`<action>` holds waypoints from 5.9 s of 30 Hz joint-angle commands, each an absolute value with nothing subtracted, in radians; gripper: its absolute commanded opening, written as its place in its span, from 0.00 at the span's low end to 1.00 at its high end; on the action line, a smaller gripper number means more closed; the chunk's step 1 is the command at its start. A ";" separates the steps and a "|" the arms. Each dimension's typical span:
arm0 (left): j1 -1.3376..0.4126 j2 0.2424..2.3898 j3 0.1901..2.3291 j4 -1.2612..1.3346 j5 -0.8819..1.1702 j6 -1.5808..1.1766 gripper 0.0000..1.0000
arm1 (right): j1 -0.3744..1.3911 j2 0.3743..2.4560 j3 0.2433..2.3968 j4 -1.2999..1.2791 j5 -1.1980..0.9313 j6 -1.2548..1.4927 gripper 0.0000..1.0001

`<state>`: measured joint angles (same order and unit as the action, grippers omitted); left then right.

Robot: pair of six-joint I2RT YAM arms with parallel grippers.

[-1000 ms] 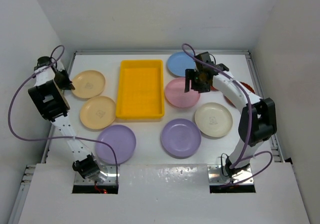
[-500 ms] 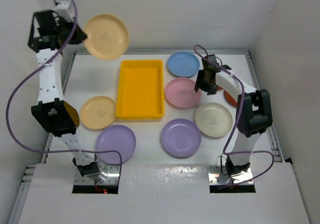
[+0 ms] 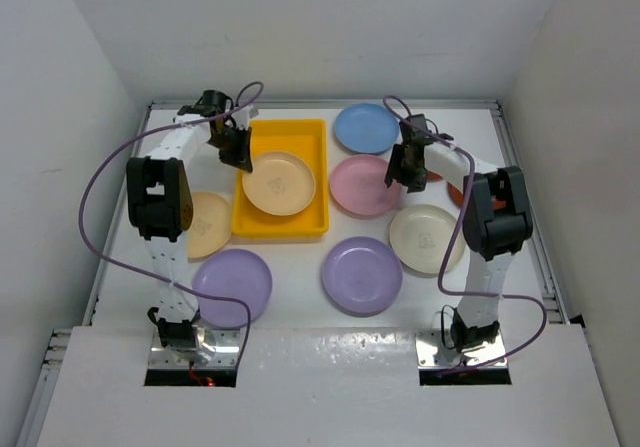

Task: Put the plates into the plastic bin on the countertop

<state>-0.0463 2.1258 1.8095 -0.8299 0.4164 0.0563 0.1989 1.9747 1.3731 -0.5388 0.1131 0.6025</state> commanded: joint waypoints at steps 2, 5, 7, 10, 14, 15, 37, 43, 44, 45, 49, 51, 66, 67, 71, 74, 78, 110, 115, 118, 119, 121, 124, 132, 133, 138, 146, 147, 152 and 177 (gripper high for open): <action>-0.055 2.103 1.818 -0.810 0.419 0.071 0.00 | 0.190 1.996 1.397 -0.471 0.071 0.635 0.56; -0.083 2.126 1.809 -0.810 0.379 0.080 0.03 | 0.187 2.022 1.405 -0.463 0.068 0.646 0.55; -0.095 2.137 1.799 -0.801 0.364 0.092 0.07 | 0.186 2.045 1.407 -0.462 0.075 0.660 0.54; -0.104 2.137 1.799 -0.790 0.338 0.092 0.13 | 0.184 2.066 1.410 -0.459 0.074 0.686 0.43; -0.104 2.137 1.830 -0.790 0.325 0.101 0.25 | 0.184 2.031 1.379 -0.465 0.106 0.696 0.08; -0.104 2.125 1.830 -0.790 0.316 0.101 0.27 | 0.186 2.014 1.373 -0.465 0.129 0.696 0.00; 0.158 1.942 1.896 -0.749 0.150 0.067 0.78 | 0.491 2.031 1.931 -0.569 0.089 0.457 0.00; 0.296 1.922 1.789 -0.730 0.115 0.078 0.78 | 0.581 2.186 2.040 -0.563 0.098 0.382 0.00; 0.320 1.922 1.758 -0.730 0.115 0.078 0.78 | 0.586 2.201 2.040 -0.555 0.101 0.380 0.00; 0.331 1.910 1.743 -0.730 0.115 0.078 0.78 | 0.584 2.206 2.037 -0.552 0.100 0.380 0.00; 0.374 1.899 1.675 -0.712 0.115 0.100 0.78 | 0.584 2.241 2.023 -0.542 0.084 0.370 0.00; 0.386 1.899 1.646 -0.712 0.115 0.100 0.78 | 0.586 2.250 2.020 -0.549 0.084 0.368 0.00; 0.405 1.890 1.595 -0.703 0.124 0.100 0.78 | 0.618 2.299 1.965 -0.535 0.071 0.341 0.20; 0.405 1.890 1.595 -0.703 0.124 0.100 0.78 | 0.617 2.295 1.964 -0.534 0.069 0.336 0.36; 0.405 1.890 1.595 -0.703 0.124 0.100 0.78 | 0.618 2.286 1.957 -0.523 0.089 0.315 0.53; 0.405 1.890 1.595 -0.703 0.133 0.100 0.78 | 0.623 2.264 1.954 -0.514 0.112 0.295 0.56; 0.405 1.890 1.554 -0.703 0.144 0.132 0.78 | 0.629 2.235 1.951 -0.508 0.121 0.278 0.56; 0.364 1.789 1.942 -0.752 0.396 0.084 0.00 | 0.426 1.629 1.372 -0.347 0.143 0.497 0.63; 0.146 1.842 1.950 -0.846 0.454 0.120 0.00 | 0.402 1.598 1.307 -0.371 0.169 0.500 0.63; 0.056 1.888 1.893 -0.871 0.433 0.129 0.00 | 0.390 1.580 1.287 -0.388 0.170 0.505 0.63; 0.037 1.900 1.884 -0.882 0.433 0.141 0.00 | 0.385 1.572 1.279 -0.393 0.167 0.508 0.63; -0.013 1.934 1.884 -0.882 0.405 0.141 0.00 | 0.379 1.565 1.272 -0.400 0.172 0.505 0.63; -0.079 1.959 1.884 -0.917 0.396 0.141 0.00 | 0.382 1.559 1.269 -0.406 0.172 0.502 0.63; -0.137 2.062 1.884 -0.948 0.293 0.167 0.00 | 0.382 1.554 1.264 -0.428 0.173 0.508 0.63; -0.137 2.062 1.884 -0.948 0.281 0.178 0.00 | 0.382 1.552 1.264 -0.428 0.176 0.506 0.63; -0.147 2.111 1.875 -0.957 0.256 0.187 0.17 | 0.380 1.549 1.262 -0.443 0.158 0.486 0.65; -0.147 2.129 1.887 -0.957 0.227 0.209 0.35 | 0.416 1.565 1.174 -0.474 -0.046 0.260 0.78; -0.147 2.129 1.900 -0.957 0.227 0.209 0.37 | 0.428 1.569 1.158 -0.486 -0.081 0.226 0.78; -0.156 2.129 1.940 -0.957 0.227 0.218 0.50 | 0.460 1.609 1.048 -0.512 -0.182 0.106 0.79; -0.035 1.959 1.968 -0.986 0.218 0.278 0.51 | 0.589 1.552 0.917 -0.573 -0.222 -0.087 0.00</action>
<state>-0.0433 2.0174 1.9366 -0.9840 0.2089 0.2543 0.5606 1.6722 0.9218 -0.4988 -0.2443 -0.0090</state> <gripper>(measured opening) 0.510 0.026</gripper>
